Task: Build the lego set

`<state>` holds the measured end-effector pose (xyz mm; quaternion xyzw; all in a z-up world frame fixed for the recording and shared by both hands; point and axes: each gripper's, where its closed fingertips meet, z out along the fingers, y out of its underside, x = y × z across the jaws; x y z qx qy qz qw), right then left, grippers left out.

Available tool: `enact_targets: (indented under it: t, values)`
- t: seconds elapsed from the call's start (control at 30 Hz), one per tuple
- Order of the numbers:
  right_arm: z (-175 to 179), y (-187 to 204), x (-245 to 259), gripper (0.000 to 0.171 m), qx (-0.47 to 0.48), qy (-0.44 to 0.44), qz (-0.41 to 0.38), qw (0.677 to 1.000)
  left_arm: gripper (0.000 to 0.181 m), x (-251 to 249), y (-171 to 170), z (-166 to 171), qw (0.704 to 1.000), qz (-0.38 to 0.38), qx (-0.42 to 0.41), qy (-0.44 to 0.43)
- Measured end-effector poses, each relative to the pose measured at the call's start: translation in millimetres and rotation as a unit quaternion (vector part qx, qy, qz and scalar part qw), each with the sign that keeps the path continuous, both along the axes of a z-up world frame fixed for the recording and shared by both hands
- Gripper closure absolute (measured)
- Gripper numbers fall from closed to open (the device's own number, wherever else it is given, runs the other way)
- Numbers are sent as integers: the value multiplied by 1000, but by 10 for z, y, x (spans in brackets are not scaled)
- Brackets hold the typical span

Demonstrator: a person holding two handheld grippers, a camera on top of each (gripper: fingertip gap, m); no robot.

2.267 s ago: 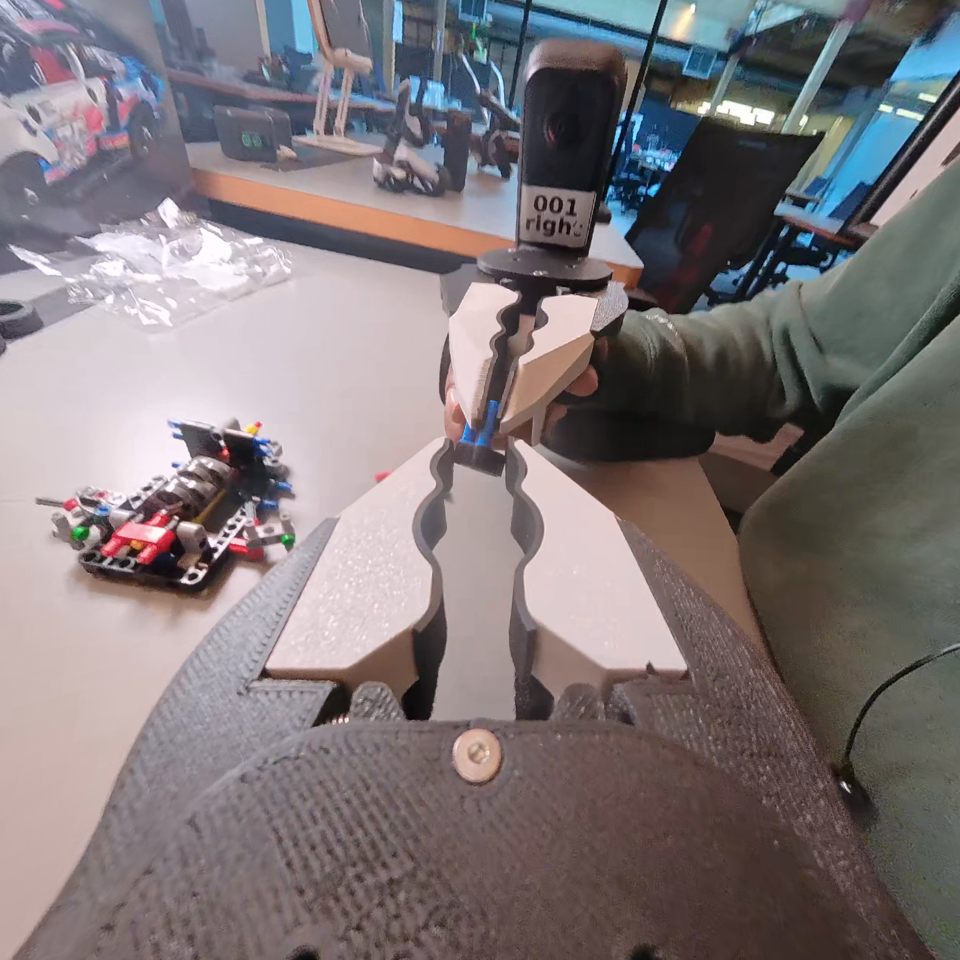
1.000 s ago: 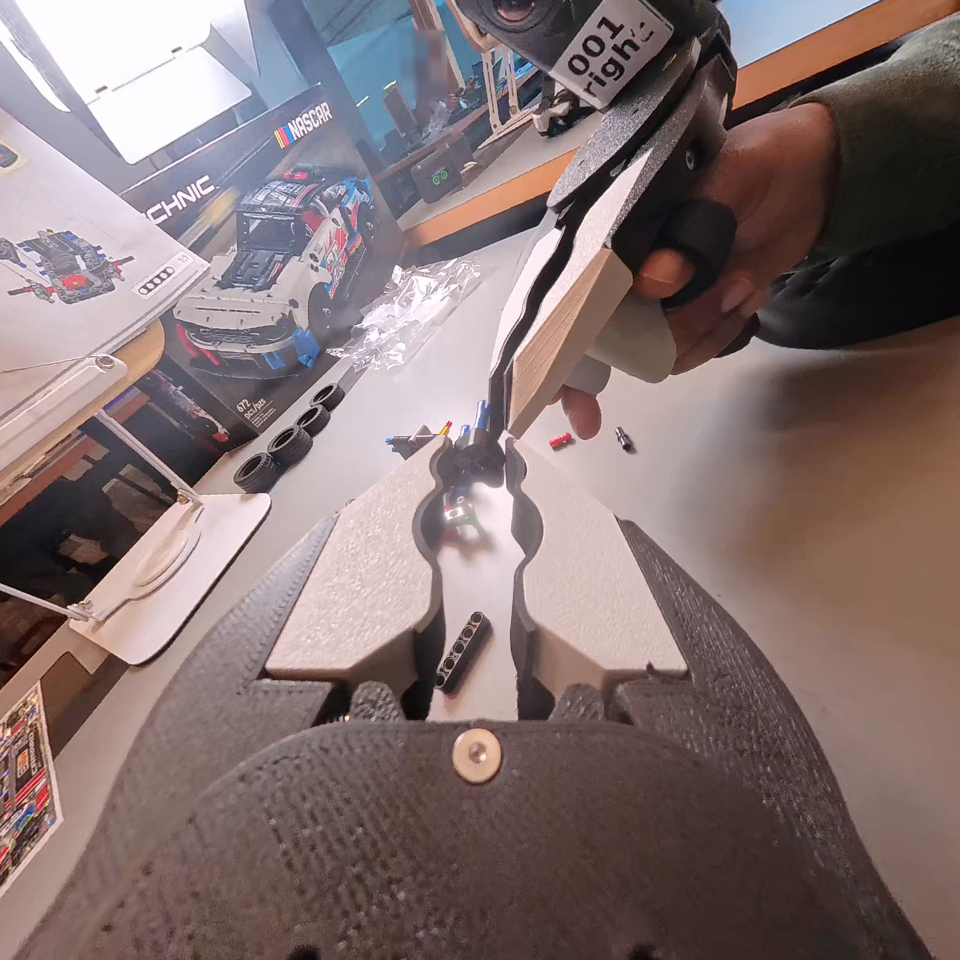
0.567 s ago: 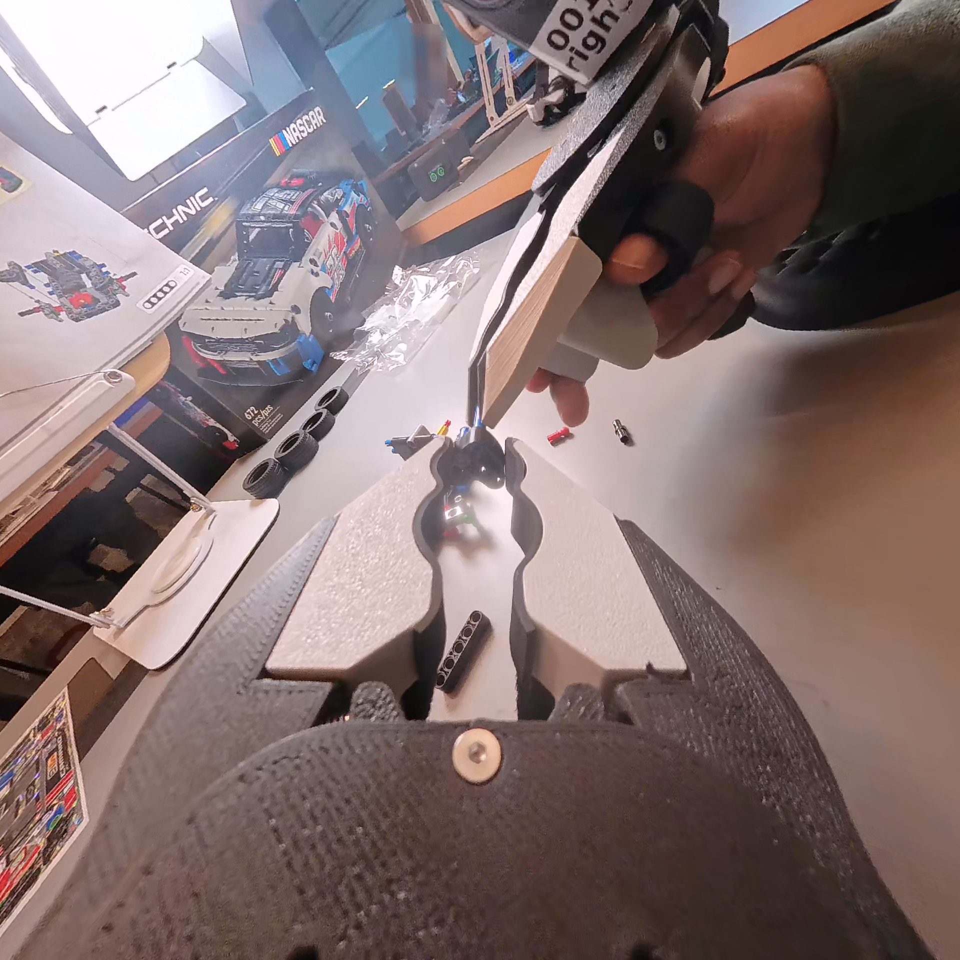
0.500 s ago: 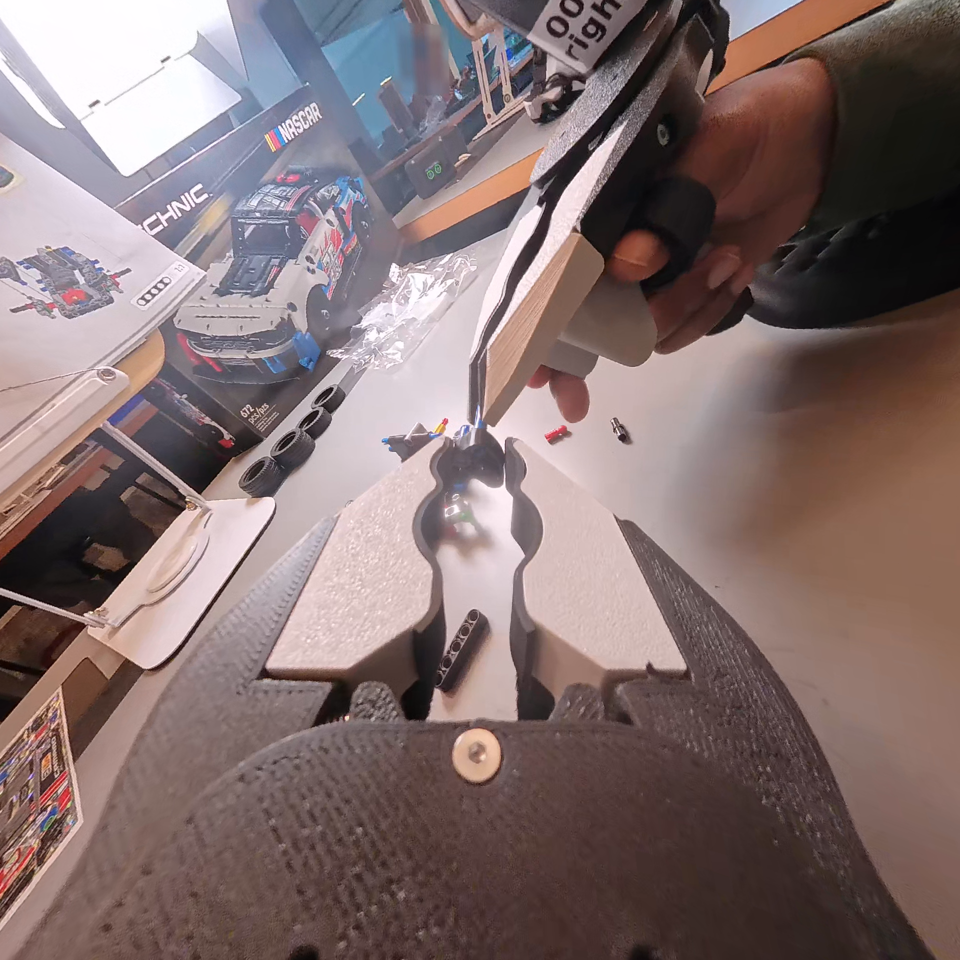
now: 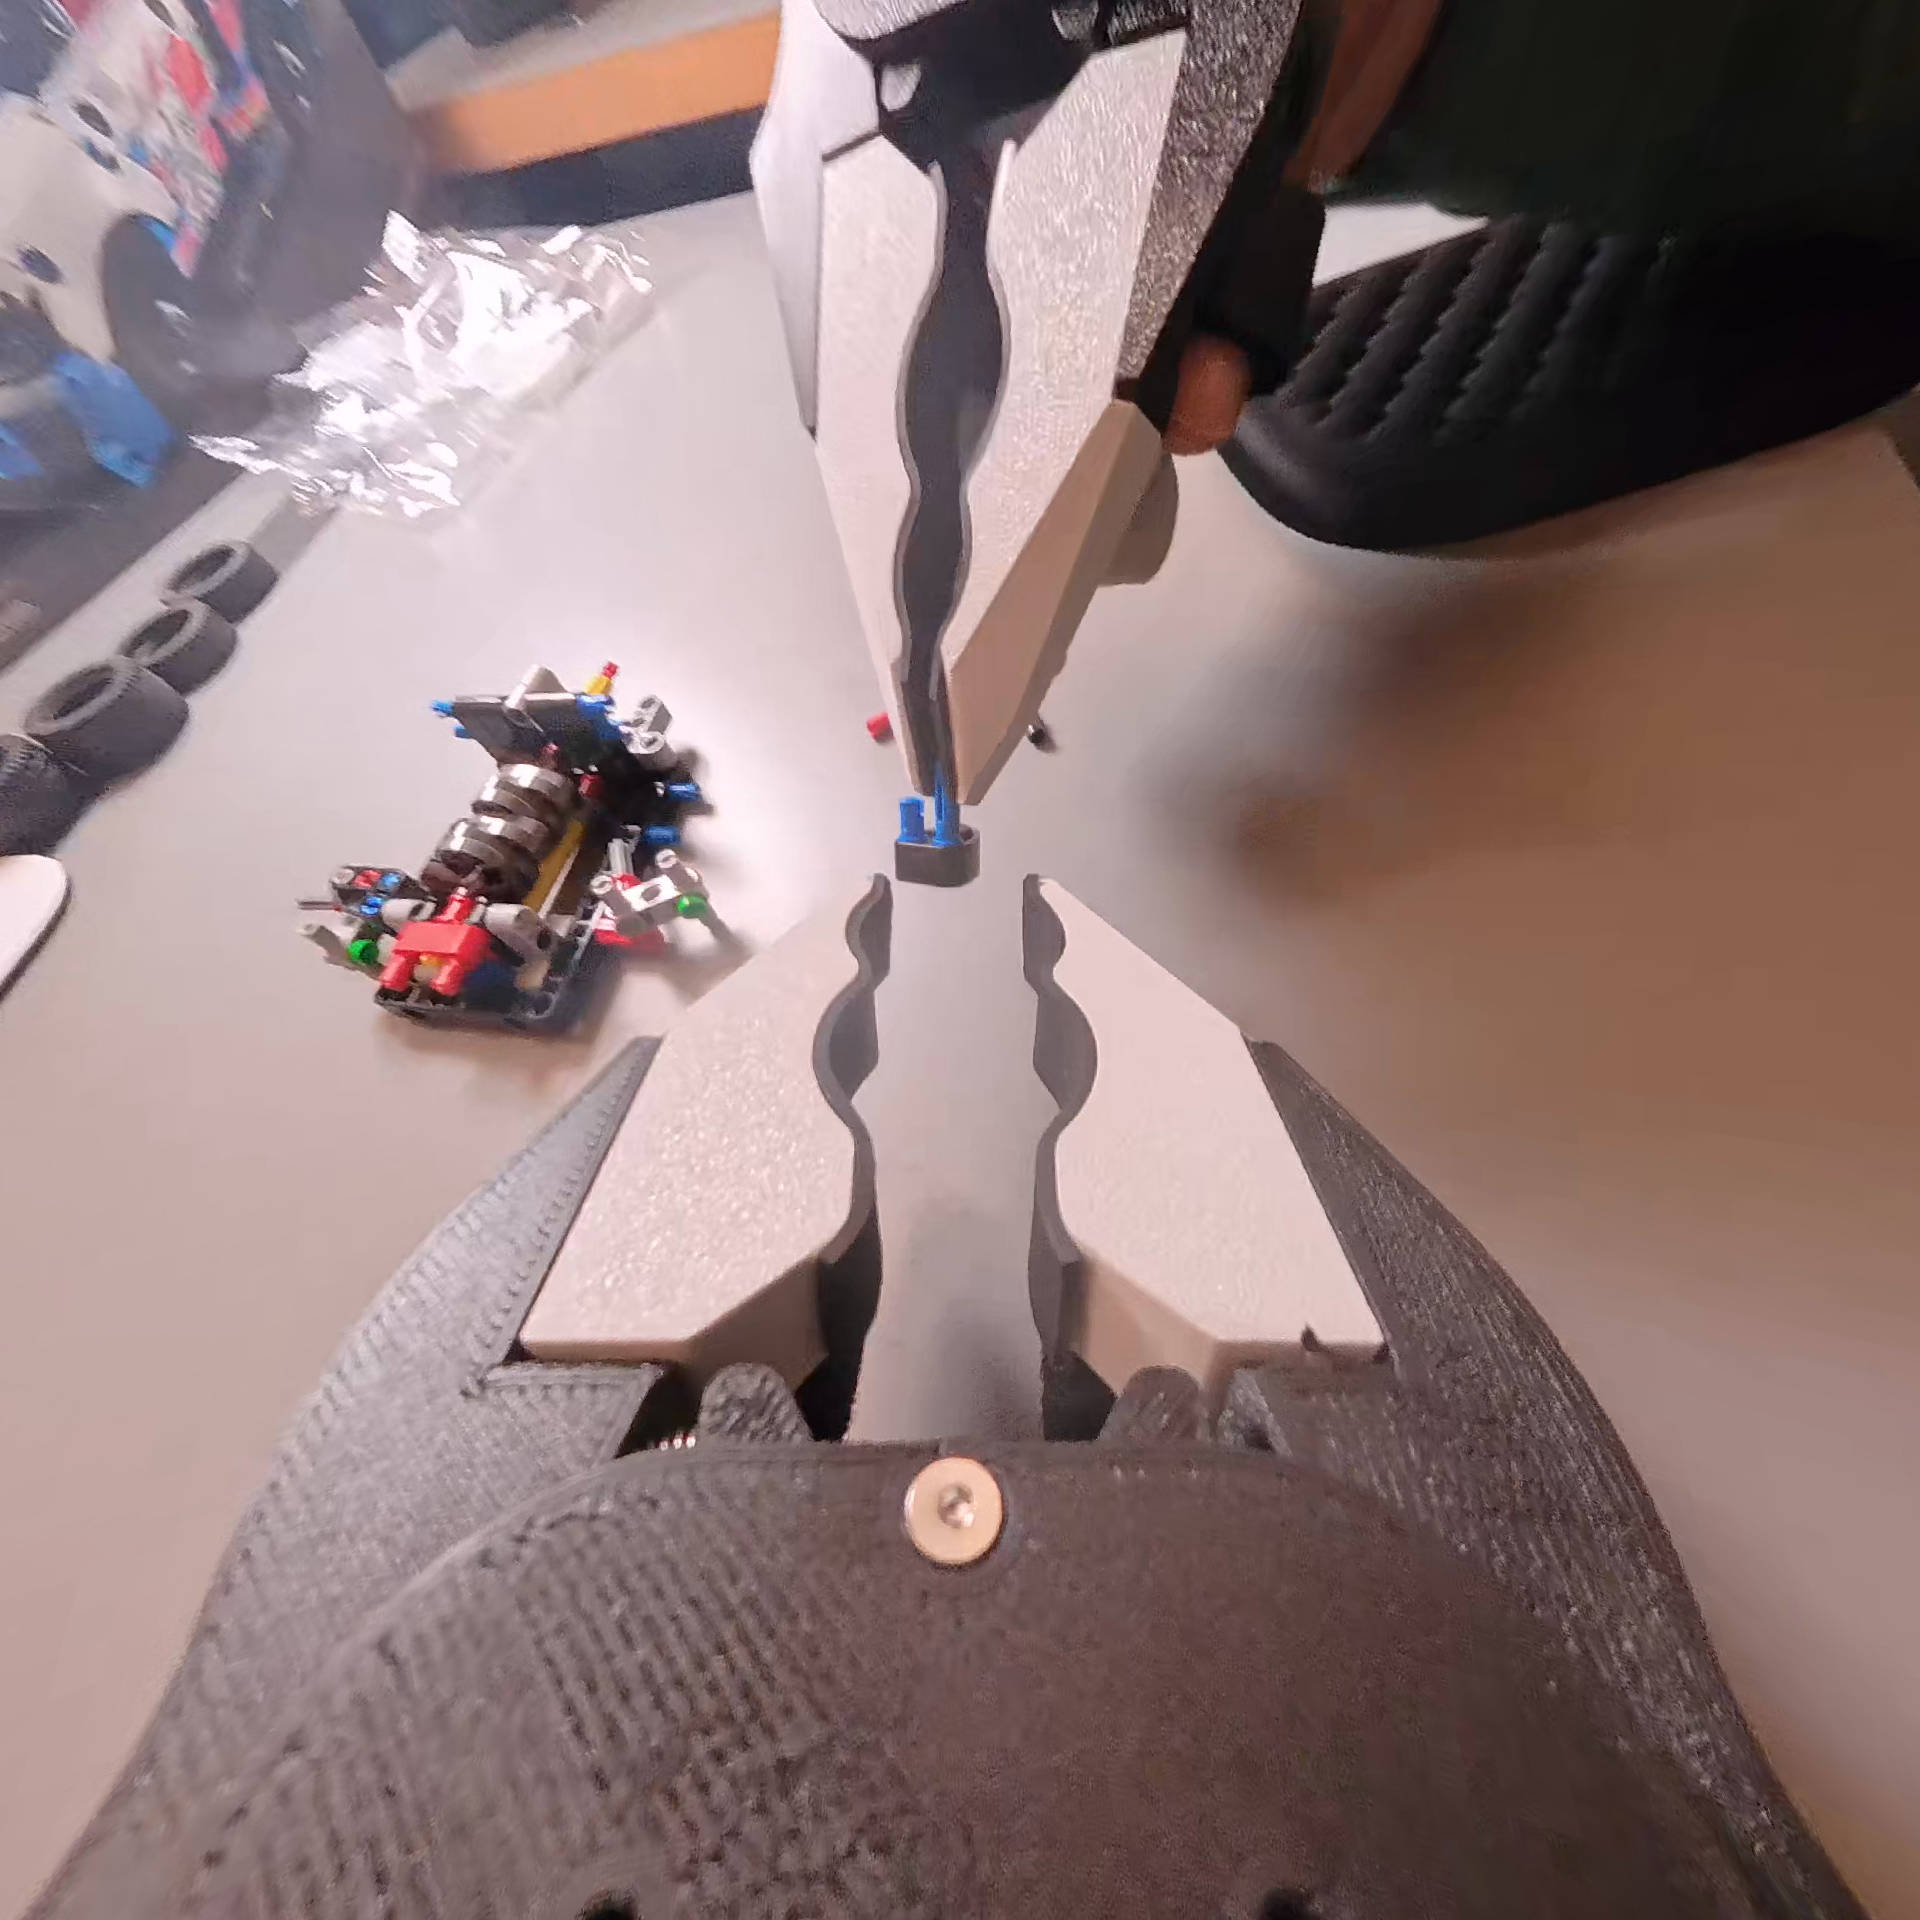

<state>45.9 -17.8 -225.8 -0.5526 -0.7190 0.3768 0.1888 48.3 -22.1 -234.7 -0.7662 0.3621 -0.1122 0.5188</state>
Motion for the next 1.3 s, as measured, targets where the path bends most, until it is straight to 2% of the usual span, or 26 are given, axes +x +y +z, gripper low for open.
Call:
enact_targets:
  t: [0.3, 0.43, 0.53, 0.6, 0.83, 1.3]
  values:
    - [-250, -98, -3, 170, 36, -88, 39, 995, 159, -27, -25, -221, 997, -1, -54, 47]
    - [-255, -113, -62, 168, 44, -80, 42, 995, 161, -26, -26, -294, 995, -1, -78, 57]
    - [-186, -122, -49, 154, 32, -60, 51, 996, 164, -37, -24, -320, 994, 2, -86, 60]
    - [-152, -45, 1, 151, 37, -54, 47, 997, 165, -39, -26, -324, 994, 2, -88, 60]
    - [-258, 12, 195, 151, 55, -48, 68, 995, 165, -45, -55, -337, 994, -3, -96, 58]
    - [-393, -30, 127, 155, 84, -42, 74, 993, 167, -34, -49, -353, 993, -9, -105, 54]
